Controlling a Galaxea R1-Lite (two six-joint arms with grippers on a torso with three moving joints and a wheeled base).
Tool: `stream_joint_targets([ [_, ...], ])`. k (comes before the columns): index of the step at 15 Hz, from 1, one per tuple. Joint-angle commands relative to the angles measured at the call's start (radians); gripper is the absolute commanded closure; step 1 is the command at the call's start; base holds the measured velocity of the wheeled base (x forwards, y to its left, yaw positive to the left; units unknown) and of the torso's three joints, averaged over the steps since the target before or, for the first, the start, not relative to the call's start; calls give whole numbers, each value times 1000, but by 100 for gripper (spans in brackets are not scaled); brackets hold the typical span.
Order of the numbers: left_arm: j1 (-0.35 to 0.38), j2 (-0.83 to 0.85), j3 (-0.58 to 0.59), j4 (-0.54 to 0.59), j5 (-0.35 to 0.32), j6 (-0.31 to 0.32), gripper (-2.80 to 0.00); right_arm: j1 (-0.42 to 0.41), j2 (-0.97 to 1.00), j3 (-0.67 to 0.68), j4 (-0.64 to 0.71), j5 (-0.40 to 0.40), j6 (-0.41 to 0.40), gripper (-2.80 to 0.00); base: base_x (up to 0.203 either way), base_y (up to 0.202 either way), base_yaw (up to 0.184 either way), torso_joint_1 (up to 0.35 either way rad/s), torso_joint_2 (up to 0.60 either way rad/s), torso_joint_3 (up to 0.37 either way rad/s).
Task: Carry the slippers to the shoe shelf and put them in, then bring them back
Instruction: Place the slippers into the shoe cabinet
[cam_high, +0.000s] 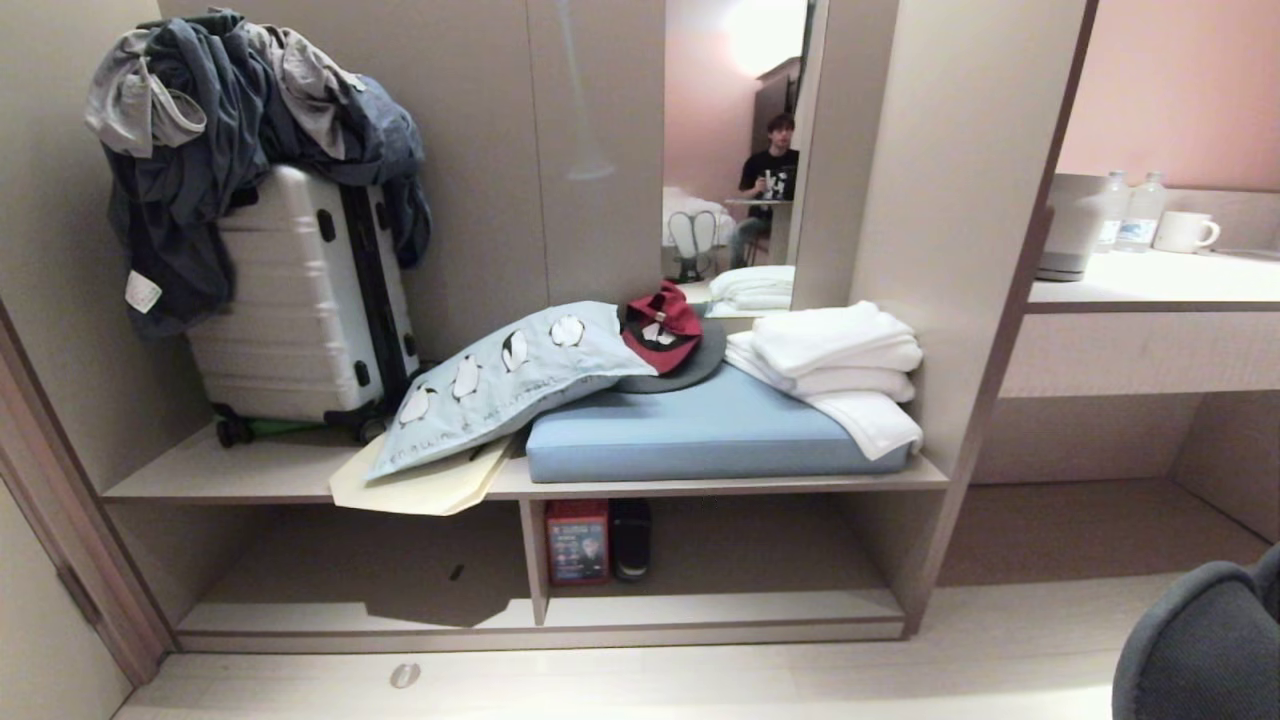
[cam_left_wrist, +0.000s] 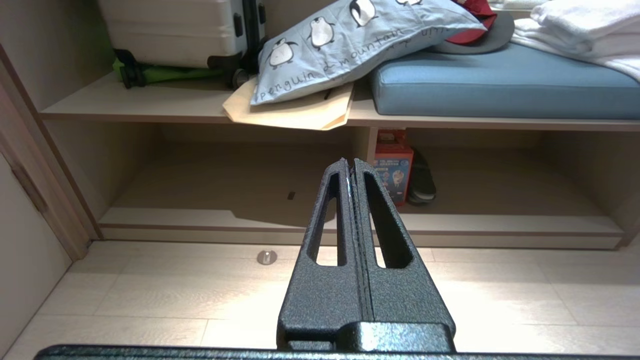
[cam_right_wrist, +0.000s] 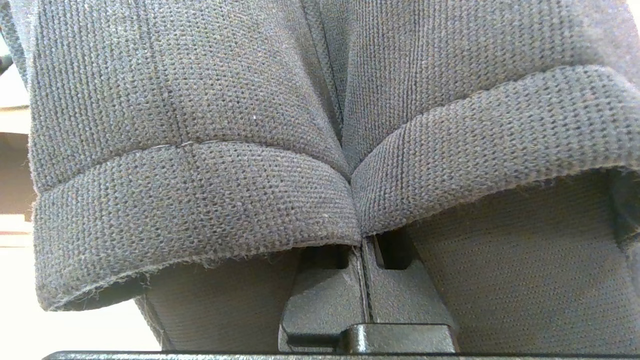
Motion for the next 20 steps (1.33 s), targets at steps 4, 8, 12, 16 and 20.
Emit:
stream_joint_targets([
  [4, 0, 2, 0, -1, 2, 0, 0, 0, 1, 0, 0, 0, 2, 0, 0, 0, 0, 2, -1, -120],
  [8, 0, 2, 0, -1, 2, 0, 0, 0, 1, 0, 0, 0, 2, 0, 0, 0, 0, 1, 2, -194],
  [12, 0, 1, 0, 0, 0, 0, 0, 0, 1, 0, 0, 0, 2, 0, 0, 0, 0, 2, 6, -197],
  [16, 0, 2, 0, 1, 2, 0, 0, 0, 1, 0, 0, 0, 0, 0, 0, 0, 0, 2, 1, -197],
  [20, 0, 0, 0, 1, 0, 0, 0, 0, 1, 0, 0, 0, 0, 0, 0, 0, 0, 1, 2, -197],
])
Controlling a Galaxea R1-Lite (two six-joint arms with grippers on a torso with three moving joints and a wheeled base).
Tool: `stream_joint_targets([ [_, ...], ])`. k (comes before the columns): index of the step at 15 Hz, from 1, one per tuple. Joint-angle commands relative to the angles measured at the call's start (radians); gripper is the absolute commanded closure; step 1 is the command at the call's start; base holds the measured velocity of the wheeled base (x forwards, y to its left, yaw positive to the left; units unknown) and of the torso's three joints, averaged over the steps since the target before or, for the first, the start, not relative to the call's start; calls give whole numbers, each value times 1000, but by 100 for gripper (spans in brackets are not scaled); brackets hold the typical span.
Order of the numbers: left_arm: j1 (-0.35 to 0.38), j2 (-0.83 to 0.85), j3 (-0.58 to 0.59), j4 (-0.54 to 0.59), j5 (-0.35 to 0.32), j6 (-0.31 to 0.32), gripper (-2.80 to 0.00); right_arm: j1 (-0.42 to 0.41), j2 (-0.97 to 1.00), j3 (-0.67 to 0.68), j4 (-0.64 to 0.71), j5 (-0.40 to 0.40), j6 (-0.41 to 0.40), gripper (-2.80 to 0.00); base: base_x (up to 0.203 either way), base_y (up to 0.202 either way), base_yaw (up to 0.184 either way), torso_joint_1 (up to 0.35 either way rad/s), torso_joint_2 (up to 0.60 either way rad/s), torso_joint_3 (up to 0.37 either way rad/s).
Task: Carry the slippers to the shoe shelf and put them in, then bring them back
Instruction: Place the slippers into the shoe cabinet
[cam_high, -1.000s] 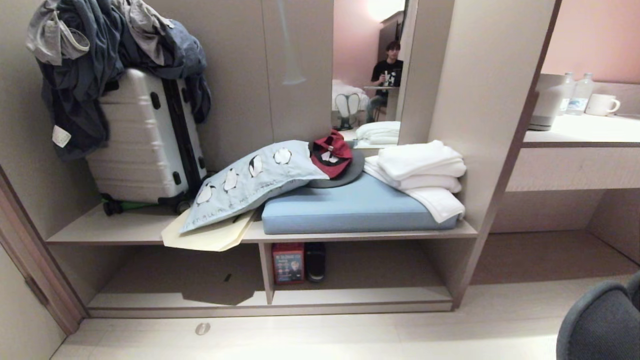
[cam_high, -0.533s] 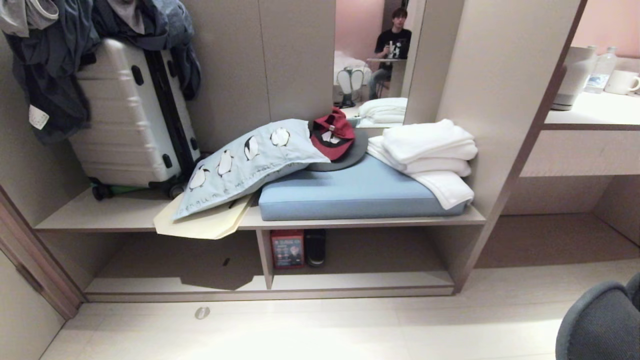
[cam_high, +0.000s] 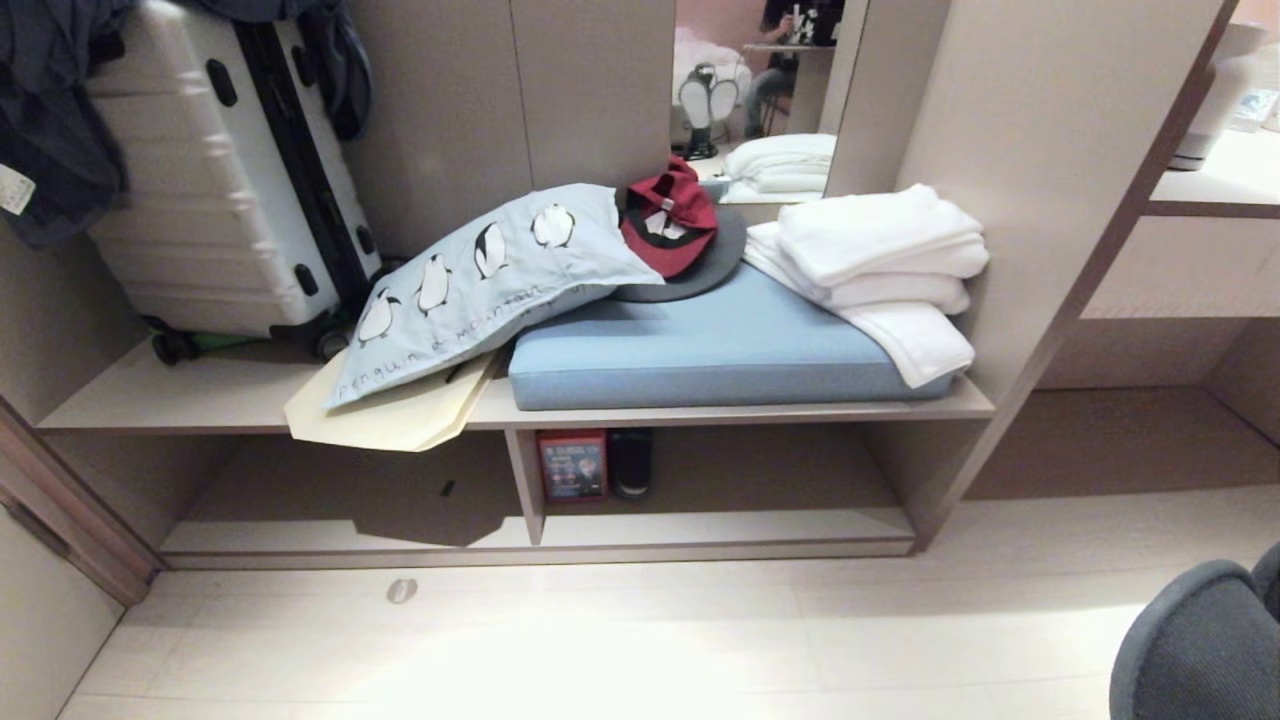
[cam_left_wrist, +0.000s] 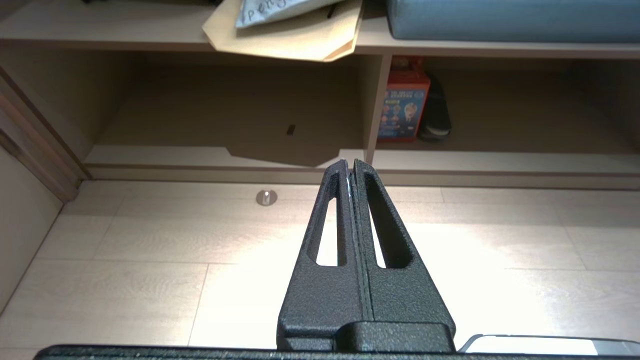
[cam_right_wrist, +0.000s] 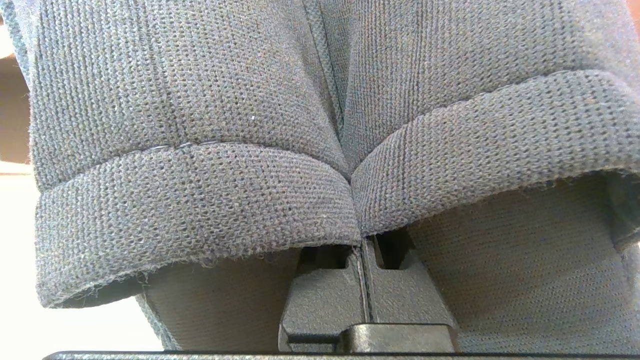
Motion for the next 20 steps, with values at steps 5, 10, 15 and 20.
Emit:
stream_joint_targets([
  [5, 0, 0, -2, 4, 1, 1, 0, 0, 1, 0, 0, 0, -1, 0, 0, 0, 0, 2, 4, -199],
  [10, 0, 0, -2, 5, 1, 1, 0, 0, 1, 0, 0, 0, -1, 0, 0, 0, 0, 3, 4, -196],
  [15, -1, 0, -2, 5, 1, 1, 0, 0, 1, 0, 0, 0, 1, 0, 0, 0, 0, 4, 6, -197],
  [20, 0, 2, -2, 5, 1, 1, 0, 0, 1, 0, 0, 0, 1, 0, 0, 0, 0, 2, -2, -199],
])
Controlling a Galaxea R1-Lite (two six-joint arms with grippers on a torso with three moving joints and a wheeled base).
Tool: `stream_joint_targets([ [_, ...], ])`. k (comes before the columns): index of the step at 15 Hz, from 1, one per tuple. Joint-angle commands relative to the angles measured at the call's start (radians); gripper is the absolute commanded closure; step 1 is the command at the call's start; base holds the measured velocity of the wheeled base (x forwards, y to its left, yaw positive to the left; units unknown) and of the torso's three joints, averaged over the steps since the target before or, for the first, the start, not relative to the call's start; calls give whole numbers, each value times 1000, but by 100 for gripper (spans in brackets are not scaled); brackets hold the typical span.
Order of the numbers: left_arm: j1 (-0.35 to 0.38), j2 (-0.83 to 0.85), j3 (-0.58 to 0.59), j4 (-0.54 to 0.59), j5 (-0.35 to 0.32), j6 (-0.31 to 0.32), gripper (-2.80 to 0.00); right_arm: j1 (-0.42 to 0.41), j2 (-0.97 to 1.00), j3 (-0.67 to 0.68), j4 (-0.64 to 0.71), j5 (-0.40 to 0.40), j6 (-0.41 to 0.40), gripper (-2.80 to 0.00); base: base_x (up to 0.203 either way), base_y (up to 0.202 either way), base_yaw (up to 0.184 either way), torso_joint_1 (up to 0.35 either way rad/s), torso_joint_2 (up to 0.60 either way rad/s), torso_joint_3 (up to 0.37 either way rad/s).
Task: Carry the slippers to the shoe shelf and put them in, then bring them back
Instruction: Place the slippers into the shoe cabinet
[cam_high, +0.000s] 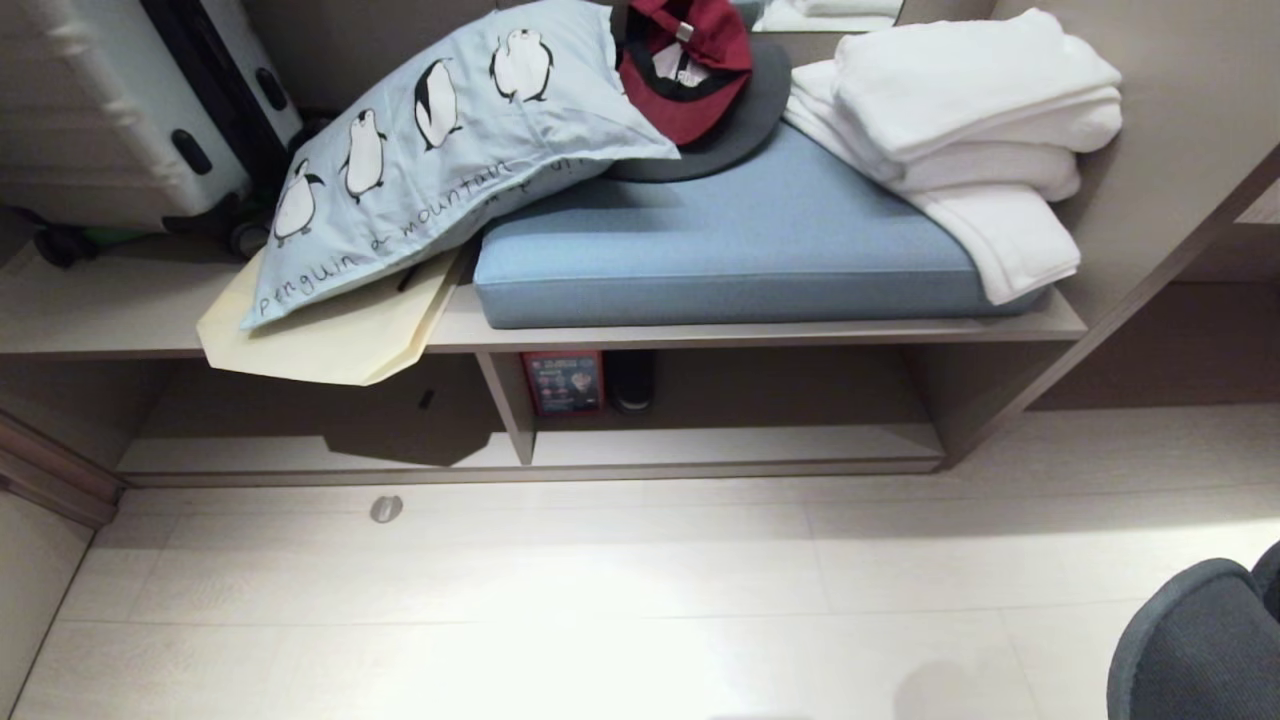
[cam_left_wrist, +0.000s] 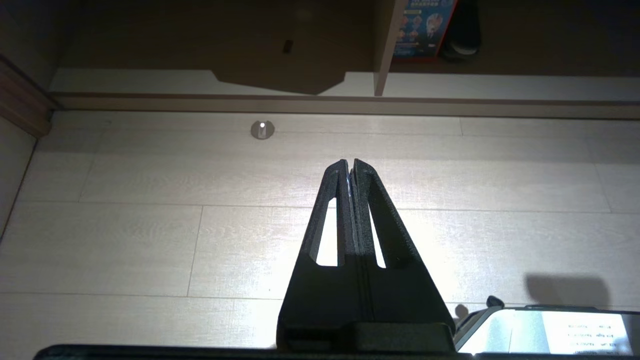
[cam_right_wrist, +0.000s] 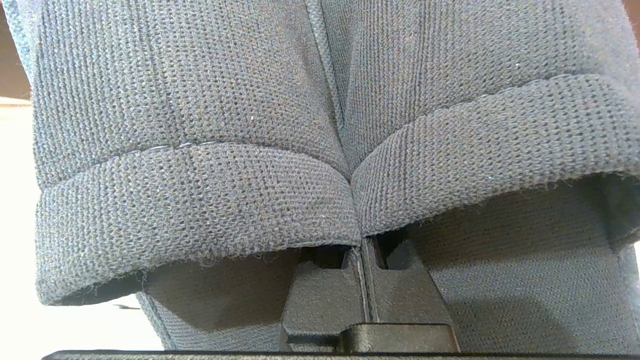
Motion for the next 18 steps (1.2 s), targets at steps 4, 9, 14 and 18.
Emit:
stream_joint_targets([
  [4, 0, 0, 0, 0, 0, -1, 0, 0, 1, 0, 0, 0, 0, 0, 0, 0, 0, -1, 3, -198],
  [9, 0, 0, 0, -1, 0, -1, 0, 0, 1, 0, 0, 0, 1, 0, 0, 0, 0, 4, 2, -198],
  [14, 0, 2, 0, 0, 0, -1, 0, 0, 1, 0, 0, 0, 0, 0, 0, 0, 0, 6, 0, -196],
  [18, 0, 1, 0, 0, 0, -1, 0, 0, 1, 0, 0, 0, 0, 0, 0, 0, 0, 1, 2, -199],
])
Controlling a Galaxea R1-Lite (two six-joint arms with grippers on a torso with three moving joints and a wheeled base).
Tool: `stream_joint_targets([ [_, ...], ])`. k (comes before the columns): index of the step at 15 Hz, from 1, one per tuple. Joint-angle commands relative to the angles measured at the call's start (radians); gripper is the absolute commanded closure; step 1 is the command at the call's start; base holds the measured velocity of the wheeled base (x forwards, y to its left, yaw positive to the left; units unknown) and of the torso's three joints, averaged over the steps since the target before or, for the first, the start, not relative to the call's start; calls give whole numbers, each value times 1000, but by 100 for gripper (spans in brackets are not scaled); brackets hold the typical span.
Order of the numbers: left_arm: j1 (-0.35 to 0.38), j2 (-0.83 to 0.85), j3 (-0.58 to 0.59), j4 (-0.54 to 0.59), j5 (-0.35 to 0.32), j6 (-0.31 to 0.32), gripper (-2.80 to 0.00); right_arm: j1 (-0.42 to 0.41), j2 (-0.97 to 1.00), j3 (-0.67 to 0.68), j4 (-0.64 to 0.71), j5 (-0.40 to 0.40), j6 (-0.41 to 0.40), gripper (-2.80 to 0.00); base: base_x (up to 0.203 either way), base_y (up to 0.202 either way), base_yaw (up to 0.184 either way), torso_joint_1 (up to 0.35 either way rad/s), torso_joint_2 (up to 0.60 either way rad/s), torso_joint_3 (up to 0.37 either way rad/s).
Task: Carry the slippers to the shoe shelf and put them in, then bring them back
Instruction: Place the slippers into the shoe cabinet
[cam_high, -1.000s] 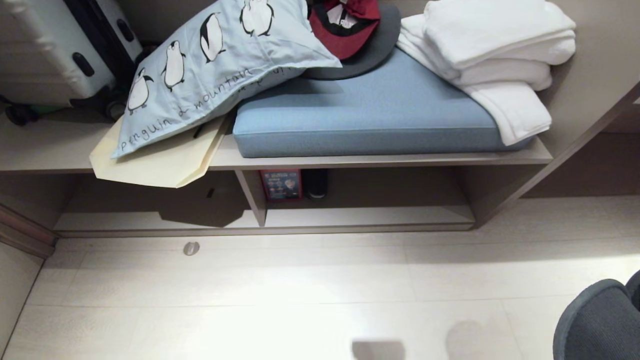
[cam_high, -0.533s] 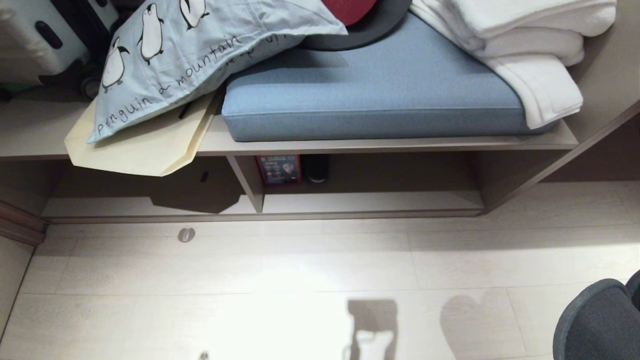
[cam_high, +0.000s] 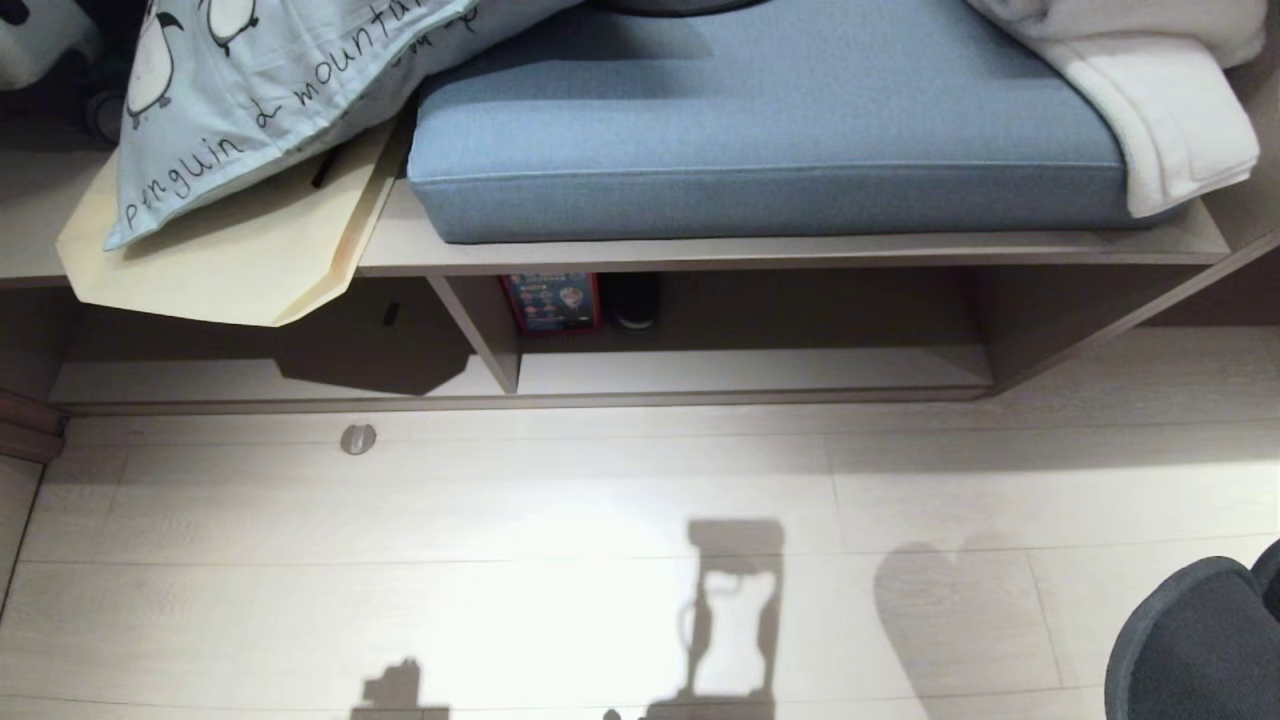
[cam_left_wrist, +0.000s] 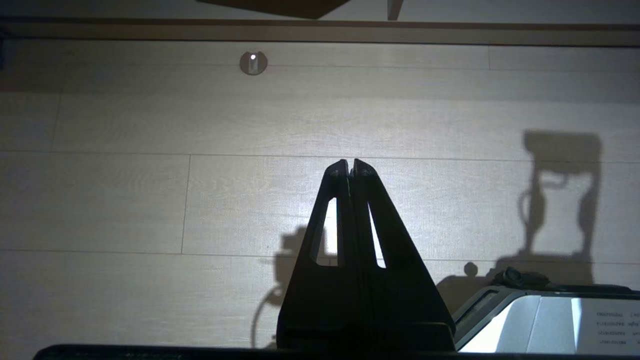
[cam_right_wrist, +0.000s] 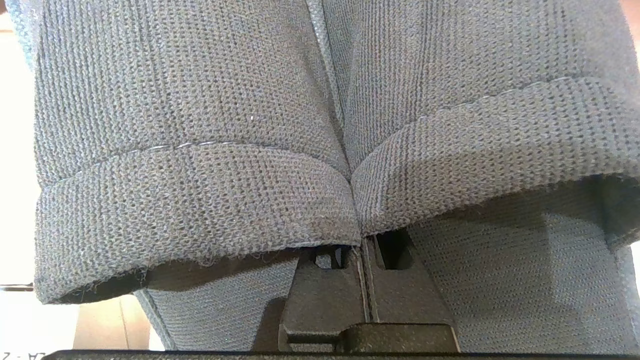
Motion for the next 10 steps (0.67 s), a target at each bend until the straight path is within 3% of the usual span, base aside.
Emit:
stream_joint_targets([
  [1, 0, 0, 0, 0, 0, -1, 0, 0, 1, 0, 0, 0, 1, 0, 0, 0, 0, 4, 1, -193],
  [10, 0, 2, 0, -1, 0, -1, 0, 0, 1, 0, 0, 0, 1, 0, 0, 0, 0, 4, 4, -201],
])
